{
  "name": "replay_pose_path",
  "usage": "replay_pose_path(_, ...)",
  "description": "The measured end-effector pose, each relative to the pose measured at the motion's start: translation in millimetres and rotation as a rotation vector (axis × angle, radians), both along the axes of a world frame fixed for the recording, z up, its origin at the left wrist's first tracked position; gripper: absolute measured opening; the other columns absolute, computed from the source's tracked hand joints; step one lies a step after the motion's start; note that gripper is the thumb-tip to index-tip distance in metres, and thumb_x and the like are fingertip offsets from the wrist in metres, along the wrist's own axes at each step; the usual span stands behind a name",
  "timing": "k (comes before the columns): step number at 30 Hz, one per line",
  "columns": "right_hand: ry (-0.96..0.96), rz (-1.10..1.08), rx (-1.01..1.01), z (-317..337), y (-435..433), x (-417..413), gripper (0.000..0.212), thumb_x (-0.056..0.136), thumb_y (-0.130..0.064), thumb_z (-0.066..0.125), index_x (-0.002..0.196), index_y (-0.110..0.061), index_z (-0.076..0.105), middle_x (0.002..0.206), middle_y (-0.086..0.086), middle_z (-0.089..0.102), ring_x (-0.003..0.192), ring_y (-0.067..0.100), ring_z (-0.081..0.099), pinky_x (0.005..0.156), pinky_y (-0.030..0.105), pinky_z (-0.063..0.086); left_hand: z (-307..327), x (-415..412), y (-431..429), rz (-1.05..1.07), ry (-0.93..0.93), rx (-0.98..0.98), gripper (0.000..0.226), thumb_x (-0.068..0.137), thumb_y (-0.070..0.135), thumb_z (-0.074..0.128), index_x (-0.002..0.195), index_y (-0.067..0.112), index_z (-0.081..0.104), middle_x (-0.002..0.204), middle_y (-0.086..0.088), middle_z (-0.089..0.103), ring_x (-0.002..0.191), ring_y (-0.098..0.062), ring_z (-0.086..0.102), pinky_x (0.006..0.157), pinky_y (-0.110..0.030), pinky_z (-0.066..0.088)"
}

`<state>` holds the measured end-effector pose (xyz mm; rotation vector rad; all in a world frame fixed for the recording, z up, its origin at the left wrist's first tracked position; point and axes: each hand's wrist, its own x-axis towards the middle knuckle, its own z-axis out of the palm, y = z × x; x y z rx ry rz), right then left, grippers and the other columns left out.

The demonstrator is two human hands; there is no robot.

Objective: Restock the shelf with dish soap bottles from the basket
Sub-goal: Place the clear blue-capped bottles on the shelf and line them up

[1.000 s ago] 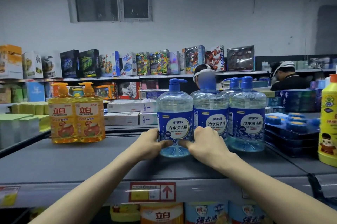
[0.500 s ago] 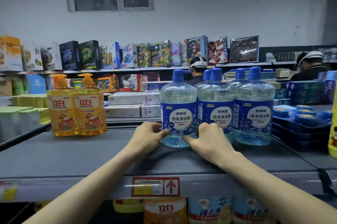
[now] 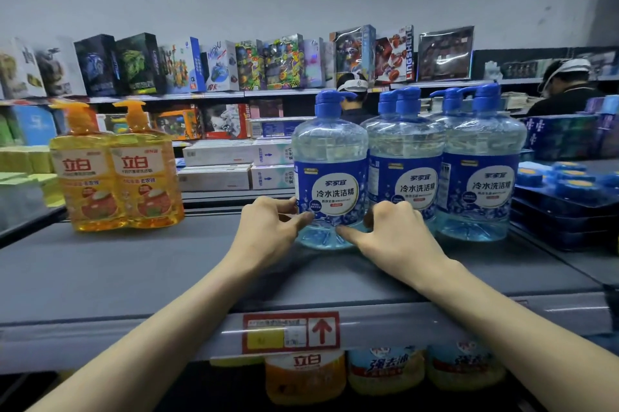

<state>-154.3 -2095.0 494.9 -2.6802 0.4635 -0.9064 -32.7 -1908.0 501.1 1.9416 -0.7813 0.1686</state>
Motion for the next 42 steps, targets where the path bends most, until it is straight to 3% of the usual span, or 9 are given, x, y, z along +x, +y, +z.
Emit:
replay_pose_path(2, 0.006, -0.009, -0.006, 1.2, 1.5, -0.8, 0.064, 0.082, -0.075, 0.072, 0.065, -0.018, 0.047, 0.066, 0.004, 0.053, 0.065, 0.029, 0.054, 0.06, 0.036, 0.042, 1.7, -3.5, 0.3, -0.003, 0.021, 0.008, 0.026, 0.097, 0.028, 0.079, 0.12, 0.018, 0.081, 0.1, 0.008, 0.082, 0.087, -0.002, 0.077, 0.087, -0.029, 0.065)
replay_pose_path(6, 0.103, -0.011, -0.015, 10.1, 6.1, -9.7, 0.06, 0.088, -0.072, 0.067, 0.072, -0.018, 0.048, 0.077, 0.006, 0.055, 0.078, 0.033, 0.059, 0.067, 0.037, 0.045, 17.9, -20.6, 5.4, 0.027, -0.073, 0.194, 0.027, 0.1, 0.031, 0.074, 0.125, 0.022, 0.079, 0.106, 0.006, 0.081, 0.086, 0.001, 0.072, 0.077, -0.014, 0.055)
replay_pose_path(9, 0.297, 0.016, -0.082, 20.7, 5.1, -24.4, 0.049, 0.094, -0.07, 0.057, 0.101, -0.021, 0.062, 0.105, 0.008, 0.065, 0.1, 0.034, 0.064, 0.082, 0.041, 0.053, 39.2, -37.5, 9.4, 0.001, -0.104, 0.456, 0.036, 0.1, 0.039, 0.072, 0.134, 0.028, 0.072, 0.12, 0.003, 0.077, 0.099, -0.011, 0.069, 0.083, -0.023, 0.051)
replay_pose_path(11, 0.389, 0.018, -0.163, 27.8, 3.3, -41.2, 0.05, 0.097, -0.071, 0.049, 0.12, -0.029, 0.064, 0.118, 0.005, 0.068, 0.108, 0.032, 0.066, 0.085, 0.043, 0.049, 50.5, -52.3, 10.4, -0.007, -0.134, 0.521, 0.039, 0.1, 0.04, 0.07, 0.135, 0.024, 0.071, 0.113, 0.004, 0.075, 0.091, -0.008, 0.067, 0.075, -0.021, 0.051)
replay_pose_path(16, 0.373, 0.017, -0.248, 37.0, -10.2, -102.4, 0.048, 0.103, -0.066, 0.037, 0.127, -0.032, 0.061, 0.122, 0.005, 0.067, 0.112, 0.031, 0.064, 0.078, 0.043, 0.04, 57.0, -109.0, -4.0, 0.003, -0.267, 0.545, 0.054, 0.097, 0.043, 0.07, 0.146, 0.02, 0.063, 0.146, -0.004, 0.066, 0.134, -0.024, 0.061, 0.11, -0.034, 0.049)
replay_pose_path(26, 0.398, -0.066, -0.327, 24.9, -73.6, -281.8, 0.051, 0.102, -0.069, 0.038, 0.125, -0.031, 0.062, 0.121, 0.0, 0.07, 0.115, 0.027, 0.064, 0.084, 0.04, 0.048, 39.7, -276.3, -95.8, -0.124, -0.454, 0.603, 0.06, 0.098, 0.057, 0.061, 0.15, 0.028, 0.056, 0.146, 0.002, 0.063, 0.136, -0.024, 0.056, 0.107, -0.047, 0.052)
replay_pose_path(31, 0.423, -0.153, -0.259, 3.9, -113.5, -381.0, 0.049, 0.101, -0.072, 0.038, 0.122, -0.035, 0.062, 0.119, -0.003, 0.069, 0.115, 0.026, 0.064, 0.078, 0.041, 0.043, 17.5, -373.4, -160.3, -0.235, -0.539, 0.627, 0.043, 0.097, 0.056, 0.058, 0.132, 0.033, 0.063, 0.128, 0.001, 0.067, 0.119, -0.029, 0.062, 0.086, -0.04, 0.053)
replay_pose_path(39, 0.571, -0.325, -0.089, -73.3, -173.4, -532.5, 0.045, 0.105, -0.066, 0.039, 0.118, -0.029, 0.06, 0.114, -0.003, 0.069, 0.101, 0.024, 0.066, 0.074, 0.039, 0.05, -54.5, -499.2, -263.2, -0.489, -0.473, 0.778, 0.044, 0.102, 0.053, 0.056, 0.133, 0.023, 0.063, 0.121, 0.0, 0.068, 0.106, -0.028, 0.067, 0.085, -0.045, 0.061)
replay_pose_path(42, 0.592, -0.399, 0.001, -113.3, -188.9, -580.7, 0.046, 0.103, -0.066, 0.041, 0.123, -0.029, 0.06, 0.118, -0.002, 0.069, 0.109, 0.027, 0.066, 0.078, 0.041, 0.048, -90.7, -541.2, -295.5, -0.599, -0.436, 0.816, 0.039, 0.102, 0.052, 0.056, 0.125, 0.022, 0.067, 0.114, 0.0, 0.07, 0.102, -0.028, 0.069, 0.083, -0.045, 0.061)
